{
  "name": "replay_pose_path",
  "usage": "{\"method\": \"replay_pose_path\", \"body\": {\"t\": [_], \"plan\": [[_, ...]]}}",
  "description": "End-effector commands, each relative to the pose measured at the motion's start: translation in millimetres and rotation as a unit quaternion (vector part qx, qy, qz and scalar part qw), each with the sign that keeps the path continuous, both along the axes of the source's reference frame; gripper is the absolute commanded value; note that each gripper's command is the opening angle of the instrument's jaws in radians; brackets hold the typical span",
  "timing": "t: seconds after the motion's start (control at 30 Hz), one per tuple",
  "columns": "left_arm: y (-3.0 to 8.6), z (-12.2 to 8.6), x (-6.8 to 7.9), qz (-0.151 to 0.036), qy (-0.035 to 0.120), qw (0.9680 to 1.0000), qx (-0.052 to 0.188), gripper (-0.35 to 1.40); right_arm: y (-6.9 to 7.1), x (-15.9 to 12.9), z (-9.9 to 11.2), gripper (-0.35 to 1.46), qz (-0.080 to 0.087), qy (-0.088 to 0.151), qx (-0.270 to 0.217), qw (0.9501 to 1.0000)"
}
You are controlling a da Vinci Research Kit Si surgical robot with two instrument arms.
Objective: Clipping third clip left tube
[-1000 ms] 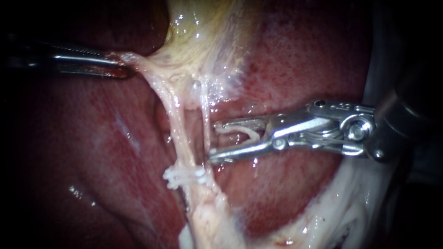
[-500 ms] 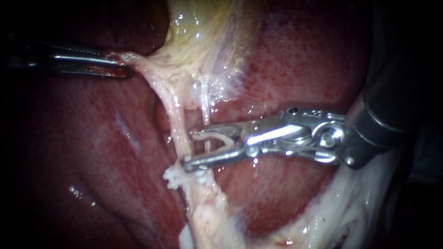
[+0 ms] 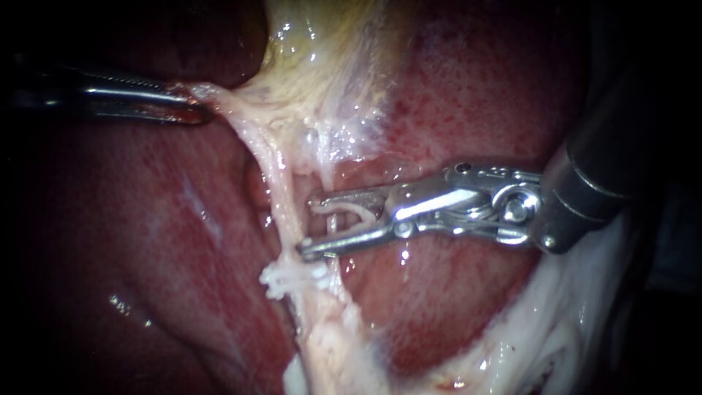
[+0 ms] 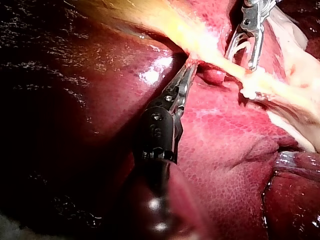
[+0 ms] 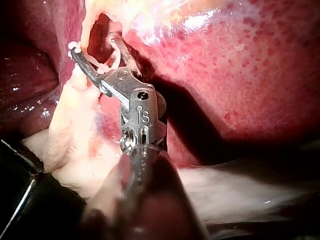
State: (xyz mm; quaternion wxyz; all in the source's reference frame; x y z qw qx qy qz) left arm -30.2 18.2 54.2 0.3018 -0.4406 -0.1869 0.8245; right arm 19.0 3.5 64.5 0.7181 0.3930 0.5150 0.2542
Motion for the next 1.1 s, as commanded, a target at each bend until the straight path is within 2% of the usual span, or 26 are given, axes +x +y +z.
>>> {"method": "replay_pose_path", "body": {"t": [0.03,0.27,0.47,0.7,0.93,1.1], "plan": [[0.0,0.0,0.0,0.000,0.000,1.0000,0.000,-0.35,-0.1,0.1,0.0,0.50,-0.002,0.001,0.000,1.0000],[0.0,-0.1,0.0,0.000,0.000,1.0000,0.000,-0.35,0.1,1.1,-0.2,0.50,-0.001,0.028,0.015,0.9995],[-0.1,-0.1,0.0,0.000,0.000,1.0000,0.000,-0.35,0.1,2.8,-0.4,0.49,-0.010,0.048,0.022,0.9985],[0.0,0.0,-0.1,0.000,0.000,1.0000,0.000,-0.35,0.0,5.3,-1.2,0.49,-0.002,0.062,0.026,0.9977],[-0.1,0.0,-0.2,-0.001,0.001,1.0000,0.000,-0.35,0.4,7.0,-3.1,0.49,0.007,0.074,0.032,0.9967],[-0.1,0.0,-0.2,-0.001,0.001,1.0000,0.000,-0.35,1.3,6.8,-5.6,0.48,0.009,0.077,0.039,0.9962]]}}
